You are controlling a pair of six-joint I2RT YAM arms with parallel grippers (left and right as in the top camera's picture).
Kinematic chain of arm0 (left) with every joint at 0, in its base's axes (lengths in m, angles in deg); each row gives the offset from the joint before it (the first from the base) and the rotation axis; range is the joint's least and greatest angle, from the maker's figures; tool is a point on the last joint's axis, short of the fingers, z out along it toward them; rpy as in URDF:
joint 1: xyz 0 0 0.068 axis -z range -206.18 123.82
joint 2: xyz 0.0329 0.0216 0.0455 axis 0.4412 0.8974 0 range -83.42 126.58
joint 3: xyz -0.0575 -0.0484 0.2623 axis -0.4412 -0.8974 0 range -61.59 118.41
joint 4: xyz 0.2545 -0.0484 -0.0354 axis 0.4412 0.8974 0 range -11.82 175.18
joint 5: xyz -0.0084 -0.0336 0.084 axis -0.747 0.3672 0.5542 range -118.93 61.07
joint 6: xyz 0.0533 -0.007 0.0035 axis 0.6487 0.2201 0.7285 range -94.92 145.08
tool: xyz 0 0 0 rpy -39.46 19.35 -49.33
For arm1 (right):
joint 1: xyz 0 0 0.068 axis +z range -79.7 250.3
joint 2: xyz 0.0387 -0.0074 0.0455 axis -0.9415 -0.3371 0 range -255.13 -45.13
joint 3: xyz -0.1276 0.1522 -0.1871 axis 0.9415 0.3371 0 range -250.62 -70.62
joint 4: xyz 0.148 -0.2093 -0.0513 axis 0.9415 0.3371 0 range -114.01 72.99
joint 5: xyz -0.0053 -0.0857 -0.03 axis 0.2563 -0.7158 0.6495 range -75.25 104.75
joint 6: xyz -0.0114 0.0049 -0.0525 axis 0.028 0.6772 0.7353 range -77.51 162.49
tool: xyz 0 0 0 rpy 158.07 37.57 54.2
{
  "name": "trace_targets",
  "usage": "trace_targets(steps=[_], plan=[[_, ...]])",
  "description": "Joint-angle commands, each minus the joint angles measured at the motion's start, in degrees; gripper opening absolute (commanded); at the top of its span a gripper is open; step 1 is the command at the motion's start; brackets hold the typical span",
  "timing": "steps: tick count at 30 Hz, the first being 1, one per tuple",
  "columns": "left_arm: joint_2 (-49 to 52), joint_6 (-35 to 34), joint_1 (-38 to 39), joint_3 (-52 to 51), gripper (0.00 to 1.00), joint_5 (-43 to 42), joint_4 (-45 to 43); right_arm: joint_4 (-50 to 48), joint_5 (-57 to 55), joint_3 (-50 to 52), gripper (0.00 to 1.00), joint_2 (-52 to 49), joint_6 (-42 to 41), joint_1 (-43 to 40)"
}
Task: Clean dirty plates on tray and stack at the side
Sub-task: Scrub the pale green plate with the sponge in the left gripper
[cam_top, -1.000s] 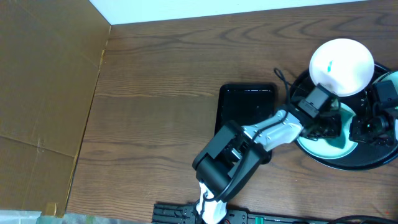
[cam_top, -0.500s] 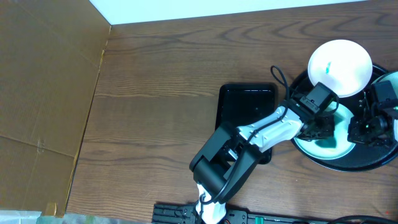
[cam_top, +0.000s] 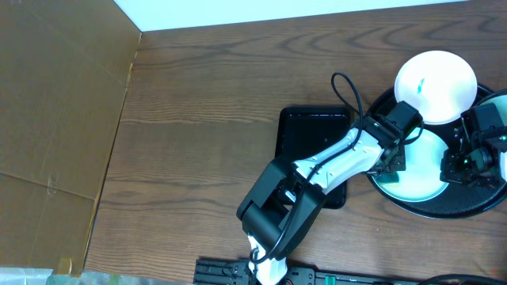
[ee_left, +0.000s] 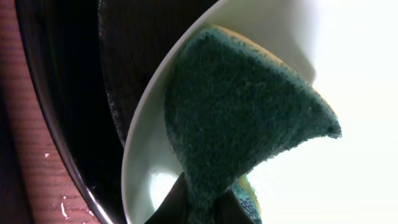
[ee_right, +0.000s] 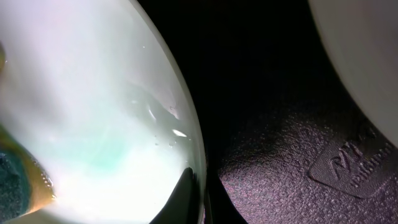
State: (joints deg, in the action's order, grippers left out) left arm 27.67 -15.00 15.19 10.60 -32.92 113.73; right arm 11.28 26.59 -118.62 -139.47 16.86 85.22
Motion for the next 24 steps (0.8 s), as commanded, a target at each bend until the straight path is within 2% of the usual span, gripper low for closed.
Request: trace_targets(steps=[1,6,13,19,24], plan=[[2.12,0.63,-1.22,-2.05,0.07,2.91,-2.86,1.16,-4.28,1.68,0.01,-2.16,1.03,0.31],[2.40,1.68,0.63,-2.97,0.07,-12.81,-13.11,1.18,-4.28,1.68,0.01,-2.16,1.03,0.31],[4.48,1.66,4.07,-2.97,0.07,-19.34,-19.15,1.42,-4.28,1.68,0.01,-2.16,1.03,0.31],[4.61,4.04,3.69,-2.95,0.07,-17.70,-17.42,1.70,-4.28,1.68,0.01,-2.16,1.03,0.31],[3.58,4.04,3.06,-2.82,0.07,-2.75,-7.19,1.73,-4.28,1.68,0.01,-2.16,1.03,0.42]])
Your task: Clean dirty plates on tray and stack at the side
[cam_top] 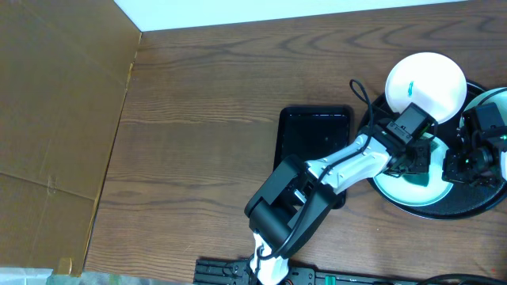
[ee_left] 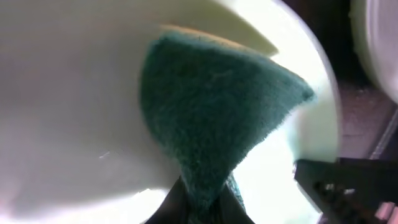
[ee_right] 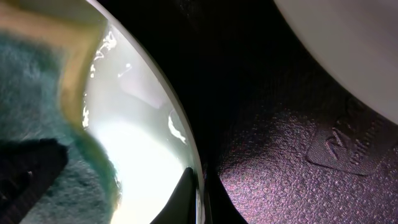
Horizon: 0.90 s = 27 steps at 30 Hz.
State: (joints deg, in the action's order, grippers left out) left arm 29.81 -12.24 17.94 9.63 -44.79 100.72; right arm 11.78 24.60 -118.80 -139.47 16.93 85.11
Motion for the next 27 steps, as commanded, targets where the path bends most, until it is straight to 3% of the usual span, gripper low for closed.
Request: trace_targets(steps=[1,5,9,14,20,27], plan=[[0.98,1.29,0.31,-1.86,0.07,12.41,7.72,1.11,-2.29,1.86,0.01,-2.16,0.96,0.52],[-0.85,1.31,0.31,-1.81,0.07,23.12,13.05,0.81,-2.32,1.86,0.01,-2.16,0.96,0.52],[-1.99,1.73,0.31,-0.85,0.07,27.36,16.06,0.81,-2.29,1.86,0.01,-2.16,0.96,0.52],[-5.18,1.70,0.31,0.50,0.07,24.02,16.37,0.87,-2.29,1.86,0.01,-2.16,0.96,0.52],[-16.72,1.68,-0.48,1.05,0.07,17.51,16.46,0.87,-2.29,1.86,0.01,-2.16,0.96,0.63],[-29.22,2.97,-3.02,1.05,0.07,17.57,17.18,0.81,-2.29,1.86,0.01,-2.16,0.96,0.63]])
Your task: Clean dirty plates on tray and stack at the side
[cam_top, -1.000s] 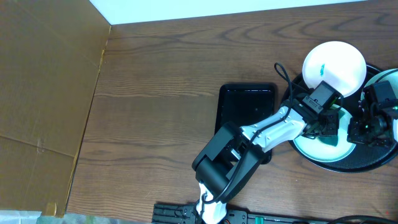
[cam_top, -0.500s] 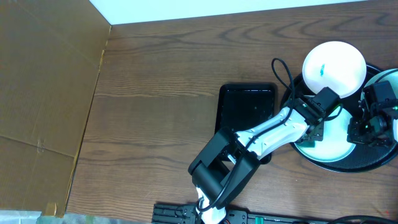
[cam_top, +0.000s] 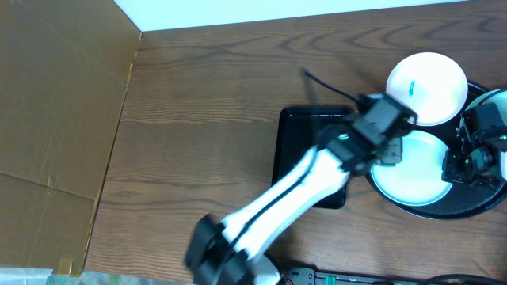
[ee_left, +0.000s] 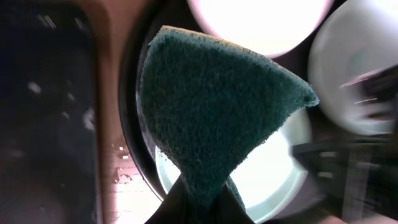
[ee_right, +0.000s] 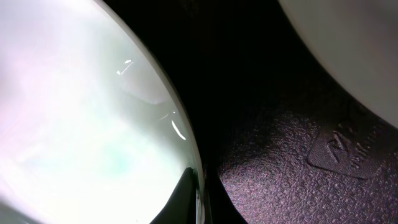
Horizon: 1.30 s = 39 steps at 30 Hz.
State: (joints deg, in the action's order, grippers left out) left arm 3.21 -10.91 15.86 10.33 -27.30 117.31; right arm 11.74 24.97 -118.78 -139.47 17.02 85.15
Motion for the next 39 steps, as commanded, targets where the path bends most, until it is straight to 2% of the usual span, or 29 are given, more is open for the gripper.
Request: trace_targets(steps=[1,9,13,19,23,28,35,39], plan=[[-3.54,2.60,-1.40,0.35,0.07,0.33,1.31,0.87,-2.67,1.84,0.01,-2.16,0.87,0.59],[-4.48,3.32,-10.10,0.15,0.08,9.05,12.90,1.33,-2.67,1.84,0.01,-2.16,0.87,0.59],[-2.60,7.10,-15.17,-1.60,0.07,8.98,12.66,1.09,-2.67,1.84,0.01,-2.16,0.87,0.59],[4.59,7.72,-19.61,-5.64,0.07,8.87,10.62,1.16,-2.64,1.84,0.01,-2.16,0.87,0.59],[10.19,7.89,-20.70,-6.34,0.07,6.38,8.96,1.49,-2.67,1.84,0.01,-2.16,0.87,0.59],[11.54,7.91,-20.87,-6.32,0.07,4.42,7.19,1.46,-2.67,1.84,0.01,-2.16,0.87,0.59],[5.44,8.83,-20.39,-5.40,0.07,-4.57,6.29,1.42,-2.64,1.84,0.01,-2.16,0.87,0.59],[0.50,9.20,-18.23,-5.25,0.07,-9.90,1.36,1.31,-2.67,1.84,0.01,-2.16,0.87,0.59]])
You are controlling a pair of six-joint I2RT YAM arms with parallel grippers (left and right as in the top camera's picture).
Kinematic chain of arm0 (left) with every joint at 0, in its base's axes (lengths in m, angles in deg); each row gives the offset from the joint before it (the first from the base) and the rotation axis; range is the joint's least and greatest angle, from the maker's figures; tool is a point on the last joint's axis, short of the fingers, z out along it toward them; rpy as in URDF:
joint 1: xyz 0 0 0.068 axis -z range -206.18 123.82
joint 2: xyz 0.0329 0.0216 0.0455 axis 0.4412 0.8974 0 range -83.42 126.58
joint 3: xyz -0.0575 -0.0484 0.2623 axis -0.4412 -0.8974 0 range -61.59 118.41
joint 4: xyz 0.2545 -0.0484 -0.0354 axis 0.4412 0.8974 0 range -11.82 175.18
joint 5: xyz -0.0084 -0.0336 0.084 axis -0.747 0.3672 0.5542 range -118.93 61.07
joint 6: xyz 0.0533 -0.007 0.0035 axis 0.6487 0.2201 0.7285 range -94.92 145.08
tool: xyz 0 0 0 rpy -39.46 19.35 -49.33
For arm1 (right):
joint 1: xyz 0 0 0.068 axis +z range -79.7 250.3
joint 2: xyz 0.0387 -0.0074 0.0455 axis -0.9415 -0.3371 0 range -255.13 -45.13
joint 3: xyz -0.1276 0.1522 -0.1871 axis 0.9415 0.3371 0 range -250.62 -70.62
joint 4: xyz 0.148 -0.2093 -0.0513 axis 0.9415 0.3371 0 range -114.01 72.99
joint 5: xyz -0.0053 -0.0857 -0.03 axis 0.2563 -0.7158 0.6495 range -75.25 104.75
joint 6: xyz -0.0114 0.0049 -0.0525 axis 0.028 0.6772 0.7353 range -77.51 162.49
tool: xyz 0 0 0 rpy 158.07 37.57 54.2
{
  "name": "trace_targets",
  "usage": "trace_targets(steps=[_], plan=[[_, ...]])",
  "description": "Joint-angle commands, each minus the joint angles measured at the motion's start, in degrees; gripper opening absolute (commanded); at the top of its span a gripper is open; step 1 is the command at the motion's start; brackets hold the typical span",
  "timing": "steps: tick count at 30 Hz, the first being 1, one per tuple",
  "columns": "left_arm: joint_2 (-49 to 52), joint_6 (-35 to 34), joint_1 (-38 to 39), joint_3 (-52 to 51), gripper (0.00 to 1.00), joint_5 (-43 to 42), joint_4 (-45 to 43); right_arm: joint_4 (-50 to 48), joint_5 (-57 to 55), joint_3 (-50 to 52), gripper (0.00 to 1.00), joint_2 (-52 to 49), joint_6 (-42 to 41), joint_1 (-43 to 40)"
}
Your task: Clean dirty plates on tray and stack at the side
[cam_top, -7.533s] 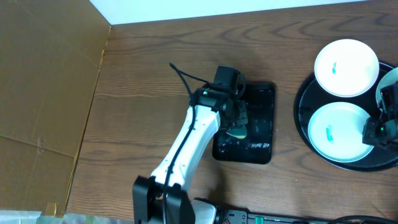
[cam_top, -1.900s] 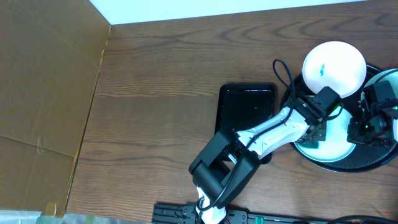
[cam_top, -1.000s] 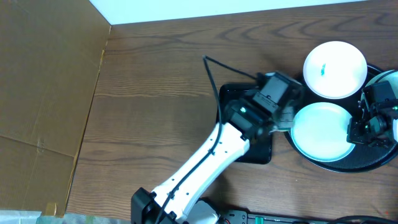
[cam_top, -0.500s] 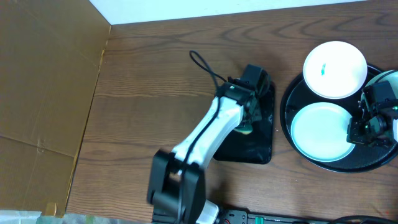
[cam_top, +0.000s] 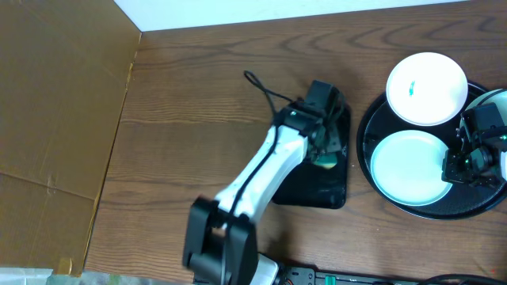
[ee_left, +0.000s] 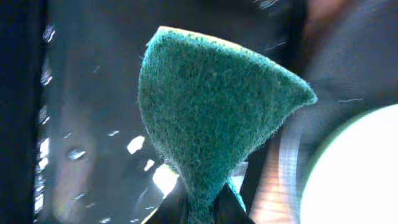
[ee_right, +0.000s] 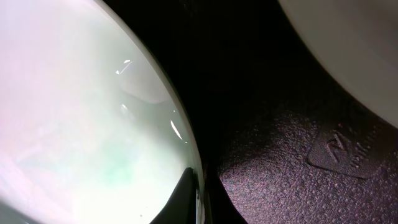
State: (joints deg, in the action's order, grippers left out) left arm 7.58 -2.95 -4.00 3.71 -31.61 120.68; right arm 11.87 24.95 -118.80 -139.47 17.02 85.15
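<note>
My left gripper (cam_top: 325, 156) is shut on a green and yellow sponge (ee_left: 211, 118), held over the wet black rectangular dish (cam_top: 313, 178). On the round black tray (cam_top: 380, 198) lies a white plate (cam_top: 405, 166); my right gripper (cam_top: 453, 168) is shut on its right rim (ee_right: 186, 155). A second white plate (cam_top: 426, 77) with a small green mark sits at the tray's far edge. A third plate (cam_top: 491, 99) shows partly at the right edge.
Brown cardboard (cam_top: 55, 119) covers the table's left side. A white wall strip (cam_top: 277, 12) runs along the far edge. The wooden table (cam_top: 198, 95) lies between. A black cable (cam_top: 265, 91) loops off the left arm.
My left gripper has moved left with the sponge, from over the tray's left part to over the black rectangular dish. The right gripper stays shut on the plate's rim.
The sponge was pressed on the near plate's left part, then on its middle, while my right gripper held the rim. Then the sponge was lifted clear above the tray's left side. Now it hangs over the black dish, and the near plate lies uncovered.
</note>
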Motion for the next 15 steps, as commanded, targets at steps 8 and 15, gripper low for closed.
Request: trace_targets(steps=[8,15], plan=[[1.66,-2.78,11.78,1.31,0.07,-9.70,-13.46,1.18,-2.62,1.86,0.01,-2.16,0.85,0.59],[12.52,-5.31,16.72,1.31,0.07,-12.41,-21.51,1.49,-2.60,1.86,0.01,-2.16,0.85,0.63]])
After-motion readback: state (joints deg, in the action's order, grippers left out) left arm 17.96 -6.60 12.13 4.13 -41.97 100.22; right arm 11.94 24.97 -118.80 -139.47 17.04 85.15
